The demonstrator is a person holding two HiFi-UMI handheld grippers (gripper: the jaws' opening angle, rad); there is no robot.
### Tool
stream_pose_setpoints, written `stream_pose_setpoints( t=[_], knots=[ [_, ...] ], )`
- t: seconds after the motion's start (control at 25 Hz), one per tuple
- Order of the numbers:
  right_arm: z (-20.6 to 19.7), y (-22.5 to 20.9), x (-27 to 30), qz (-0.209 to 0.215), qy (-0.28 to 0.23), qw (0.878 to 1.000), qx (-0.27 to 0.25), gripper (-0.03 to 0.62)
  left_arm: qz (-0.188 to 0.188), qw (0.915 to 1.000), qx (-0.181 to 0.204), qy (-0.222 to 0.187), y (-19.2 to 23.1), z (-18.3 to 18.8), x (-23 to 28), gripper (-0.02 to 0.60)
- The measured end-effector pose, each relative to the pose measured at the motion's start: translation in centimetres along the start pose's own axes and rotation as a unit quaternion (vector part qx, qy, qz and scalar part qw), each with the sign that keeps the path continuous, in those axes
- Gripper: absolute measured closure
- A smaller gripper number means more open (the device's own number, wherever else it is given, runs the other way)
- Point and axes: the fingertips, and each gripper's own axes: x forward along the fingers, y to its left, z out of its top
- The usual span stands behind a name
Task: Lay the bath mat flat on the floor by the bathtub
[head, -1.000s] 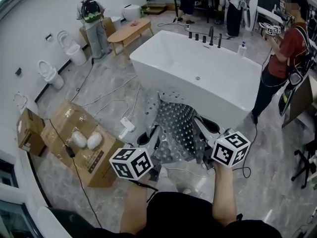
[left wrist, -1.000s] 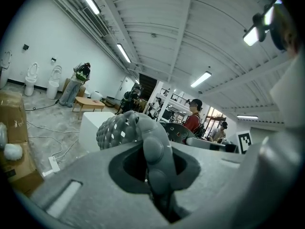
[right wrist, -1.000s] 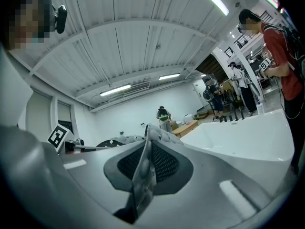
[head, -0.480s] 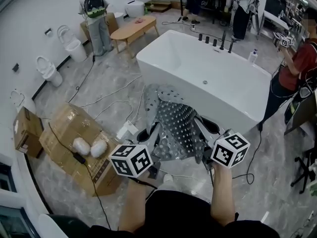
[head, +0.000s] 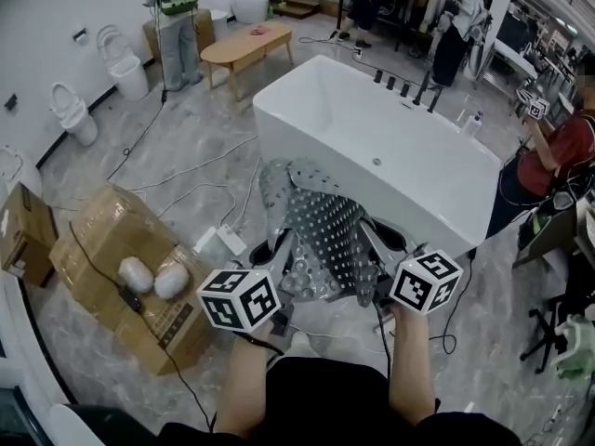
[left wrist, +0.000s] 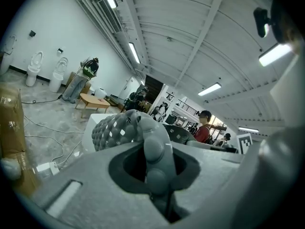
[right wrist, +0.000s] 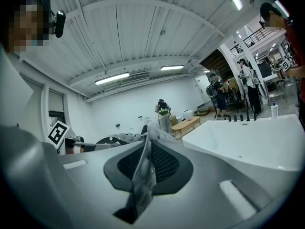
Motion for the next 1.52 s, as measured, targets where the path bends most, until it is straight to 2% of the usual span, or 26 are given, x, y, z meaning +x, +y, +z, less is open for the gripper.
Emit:
stream_pose_setpoints(
  t=[0.64, 0.92, 1.28, 1.52],
  knots=[
    [0.7, -0.9, 4.9, 0.010, 0.020, 1.000, -0.015, 0.571, -0.005, 0.9995, -0.027, -0.016, 3.4, 2.3, 2.3, 0.549],
    [1.2, -3.5, 9.0, 0.024, 0.030, 0.999, -0.006, 0.571, 0.005, 0.9992, -0.039, -0.002, 6.1, 3.0, 5.9, 0.549],
    [1.6, -7.9, 15.9, 0.029, 0.045, 0.998, 0.023, 0.571, 0.025, 0.9989, -0.040, 0.006, 10.8, 6.4, 11.6, 0.549],
    [1.7, -9.8, 19.8, 0.032, 0.045, 0.997, 0.045, 0.571, 0.033, 0.9982, -0.042, 0.027, 13.7, 7.8, 14.4, 0.549]
  ],
)
